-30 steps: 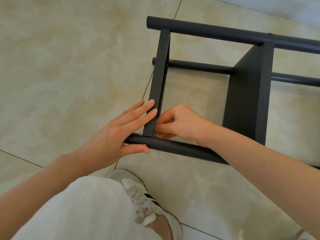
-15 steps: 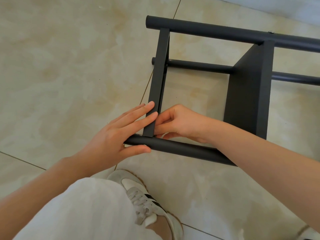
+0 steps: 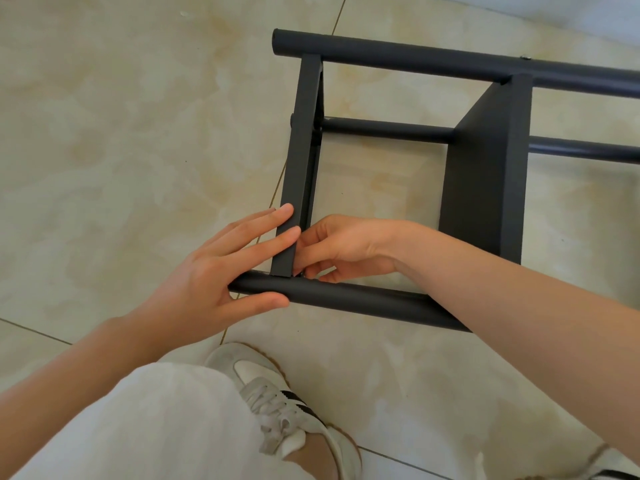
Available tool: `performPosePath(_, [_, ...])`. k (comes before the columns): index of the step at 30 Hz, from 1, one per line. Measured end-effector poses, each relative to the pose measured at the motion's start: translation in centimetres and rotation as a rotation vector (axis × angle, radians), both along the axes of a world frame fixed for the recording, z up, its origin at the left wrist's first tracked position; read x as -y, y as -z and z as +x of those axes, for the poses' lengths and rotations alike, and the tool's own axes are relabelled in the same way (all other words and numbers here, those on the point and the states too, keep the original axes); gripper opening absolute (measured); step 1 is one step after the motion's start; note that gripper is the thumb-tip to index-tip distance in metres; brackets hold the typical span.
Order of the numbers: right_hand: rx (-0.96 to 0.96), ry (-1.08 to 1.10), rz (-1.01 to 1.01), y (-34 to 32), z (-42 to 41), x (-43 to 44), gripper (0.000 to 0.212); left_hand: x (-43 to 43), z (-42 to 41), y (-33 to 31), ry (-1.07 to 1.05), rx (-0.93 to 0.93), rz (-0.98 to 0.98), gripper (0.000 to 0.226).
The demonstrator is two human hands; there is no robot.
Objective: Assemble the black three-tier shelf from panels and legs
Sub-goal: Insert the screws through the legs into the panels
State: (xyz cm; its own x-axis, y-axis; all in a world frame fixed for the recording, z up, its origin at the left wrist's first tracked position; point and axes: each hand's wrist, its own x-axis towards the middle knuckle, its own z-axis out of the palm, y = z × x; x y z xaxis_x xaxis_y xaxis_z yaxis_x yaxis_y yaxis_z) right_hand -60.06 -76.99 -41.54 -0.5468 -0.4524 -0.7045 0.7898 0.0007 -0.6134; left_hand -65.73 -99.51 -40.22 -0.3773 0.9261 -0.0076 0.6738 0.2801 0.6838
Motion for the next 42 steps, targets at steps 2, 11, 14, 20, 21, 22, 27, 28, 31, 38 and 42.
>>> performPosePath(2, [0.011,-0.024,-0.007,0.0,-0.2,-0.1,0.013,0.1,0.0,0.1,-0.003,0.0,-0.001,0.067])
performPosePath(11, [-0.003,-0.069,0.044,0.3,-0.7,-0.5,0.01,-0.2,-0.5,0.3,0.031,-0.093,0.041,0.065])
performPosePath(14, [0.013,-0.058,0.019,0.6,-0.6,-0.5,0.01,-0.5,-0.8,0.2,0.053,-0.18,0.07,0.062])
performPosePath(20, [0.011,-0.059,0.019,0.9,-0.5,-0.2,0.012,-0.7,-1.1,0.2,0.105,-0.182,0.074,0.064])
performPosePath(21, [0.011,-0.058,0.013,0.9,-0.4,-0.1,0.013,-0.8,-1.1,0.2,0.114,-0.169,0.073,0.065])
performPosePath(22, [0.013,-0.056,0.004,1.0,-0.4,-0.1,0.014,-0.9,-1.1,0.2,0.123,-0.161,0.072,0.066])
performPosePath(27, [0.004,-0.045,-0.019,1.1,-0.4,-0.5,0.009,-0.8,-1.3,0.1,0.135,-0.151,0.069,0.067])
performPosePath(28, [0.005,-0.041,-0.025,1.2,-0.3,-0.6,0.009,-0.8,-1.3,0.1,0.136,-0.151,0.069,0.066])
performPosePath(31, [0.015,-0.021,-0.038,1.4,-0.1,-0.5,0.012,-0.8,-1.3,0.1,0.136,-0.154,0.07,0.066])
performPosePath(38, [0.033,0.006,-0.077,1.5,-0.1,-0.2,0.026,-0.8,-1.4,0.1,0.128,-0.145,0.075,0.065])
performPosePath(42, [0.021,-0.001,-0.071,1.6,0.1,-0.5,0.012,-0.9,-1.3,0.0,0.125,-0.14,0.075,0.065])
